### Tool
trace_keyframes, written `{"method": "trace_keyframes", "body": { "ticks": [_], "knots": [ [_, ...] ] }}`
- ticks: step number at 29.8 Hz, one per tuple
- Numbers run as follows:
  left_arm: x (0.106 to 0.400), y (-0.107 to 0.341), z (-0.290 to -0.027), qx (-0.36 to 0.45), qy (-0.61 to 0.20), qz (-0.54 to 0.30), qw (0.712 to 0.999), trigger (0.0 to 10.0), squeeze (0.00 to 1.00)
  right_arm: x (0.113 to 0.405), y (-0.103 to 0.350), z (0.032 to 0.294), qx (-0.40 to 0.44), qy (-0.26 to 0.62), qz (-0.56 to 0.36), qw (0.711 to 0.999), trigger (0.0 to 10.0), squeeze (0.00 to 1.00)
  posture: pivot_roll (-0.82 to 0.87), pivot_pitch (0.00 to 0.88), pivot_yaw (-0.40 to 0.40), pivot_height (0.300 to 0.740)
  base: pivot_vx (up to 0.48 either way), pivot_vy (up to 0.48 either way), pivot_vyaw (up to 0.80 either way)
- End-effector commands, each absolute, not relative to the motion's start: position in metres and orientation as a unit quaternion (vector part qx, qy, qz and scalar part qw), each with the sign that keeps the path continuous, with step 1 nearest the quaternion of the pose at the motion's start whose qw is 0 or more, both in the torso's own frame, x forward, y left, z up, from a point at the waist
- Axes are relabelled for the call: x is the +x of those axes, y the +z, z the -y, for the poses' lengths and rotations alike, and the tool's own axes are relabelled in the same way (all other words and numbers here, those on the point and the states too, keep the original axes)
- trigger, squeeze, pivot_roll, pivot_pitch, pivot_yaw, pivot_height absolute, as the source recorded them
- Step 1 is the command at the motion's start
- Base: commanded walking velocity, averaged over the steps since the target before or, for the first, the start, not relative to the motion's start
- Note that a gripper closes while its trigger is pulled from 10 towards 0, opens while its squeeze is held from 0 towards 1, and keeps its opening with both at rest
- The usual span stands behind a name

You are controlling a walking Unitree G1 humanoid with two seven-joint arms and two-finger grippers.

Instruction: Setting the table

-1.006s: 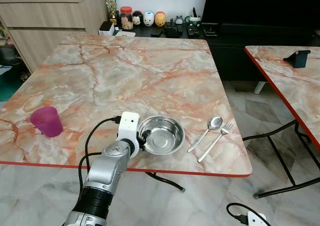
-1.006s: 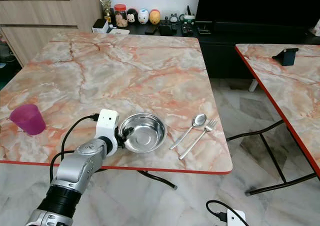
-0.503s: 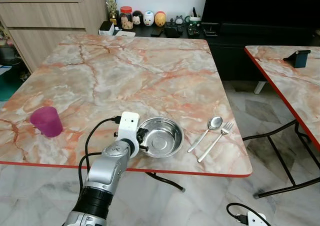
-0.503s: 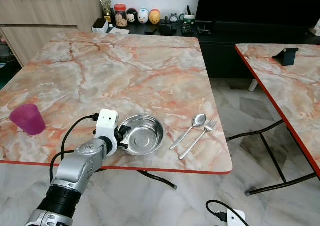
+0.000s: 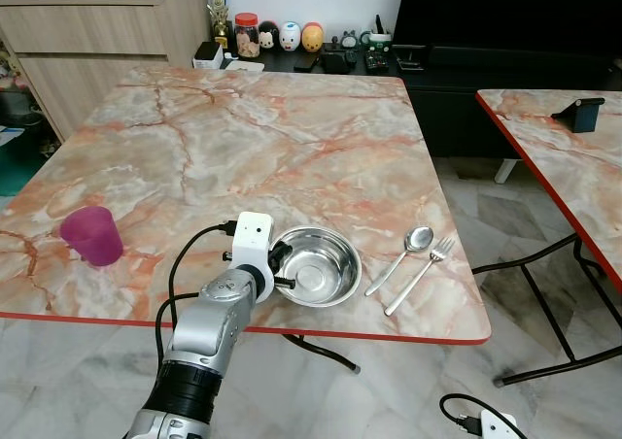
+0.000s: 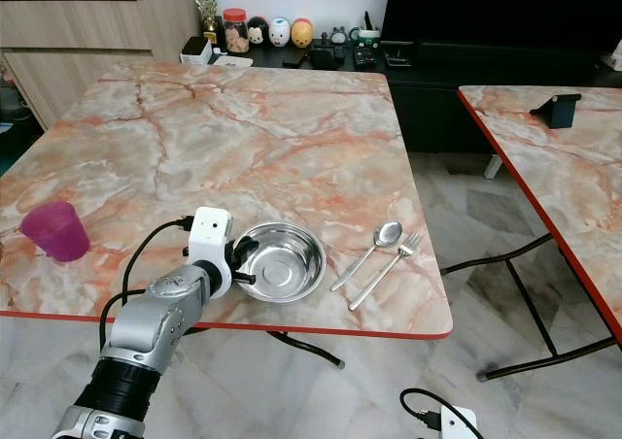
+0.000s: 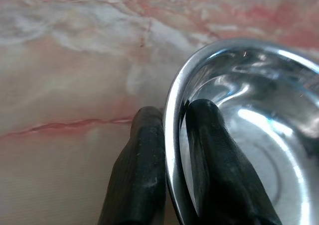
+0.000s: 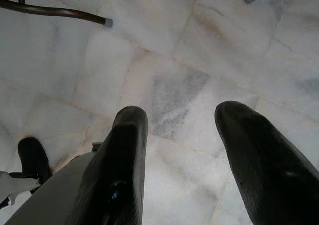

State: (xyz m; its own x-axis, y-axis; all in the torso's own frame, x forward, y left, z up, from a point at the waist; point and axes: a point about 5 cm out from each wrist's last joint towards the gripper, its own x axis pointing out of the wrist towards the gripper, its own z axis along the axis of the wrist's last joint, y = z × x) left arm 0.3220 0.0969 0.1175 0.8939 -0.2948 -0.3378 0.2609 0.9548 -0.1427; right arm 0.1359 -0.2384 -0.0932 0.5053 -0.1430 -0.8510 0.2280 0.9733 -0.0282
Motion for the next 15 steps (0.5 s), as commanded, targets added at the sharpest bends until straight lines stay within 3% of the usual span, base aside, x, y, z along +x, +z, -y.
{"method": "trace_keyframes", "body": {
  "ticks": [1,2,3,4,5,15],
  "knots": [
    [0.32,0.117,-0.097,-0.06,-0.143,-0.18,0.971,0.0,0.0,0.136,-0.093,0.241,0.041,-0.109,-0.486,0.866,10.0,0.0,0.11,0.0,-0.05,0.74,0.0,0.0,0.0],
    [0.319,0.119,-0.095,-0.08,-0.149,-0.173,0.97,2.0,0.0,0.136,-0.093,0.241,0.041,-0.109,-0.486,0.866,10.0,0.0,0.11,0.0,-0.051,0.74,0.0,0.0,0.0],
    [0.319,0.12,-0.094,-0.09,-0.153,-0.169,0.97,2.0,0.0,0.136,-0.093,0.241,0.041,-0.109,-0.486,0.866,10.0,0.0,0.11,0.0,-0.051,0.74,0.0,0.0,0.0],
    [0.319,0.122,-0.094,-0.103,-0.154,-0.165,0.969,8.7,0.0,0.136,-0.093,0.241,0.041,-0.109,-0.486,0.866,10.0,0.0,0.11,0.0,-0.051,0.74,0.0,0.0,0.0],
    [0.319,0.125,-0.091,-0.128,-0.162,-0.157,0.966,10.0,0.0,0.135,-0.093,0.241,0.041,-0.109,-0.487,0.866,10.0,0.0,0.11,0.0,-0.053,0.74,0.0,0.0,0.0],
    [0.315,0.13,-0.091,-0.206,-0.166,-0.139,0.955,10.0,0.0,0.135,-0.092,0.243,0.038,-0.109,-0.487,0.866,10.0,0.0,0.11,0.0,-0.061,0.74,0.0,0.0,0.0]
  ]
}}
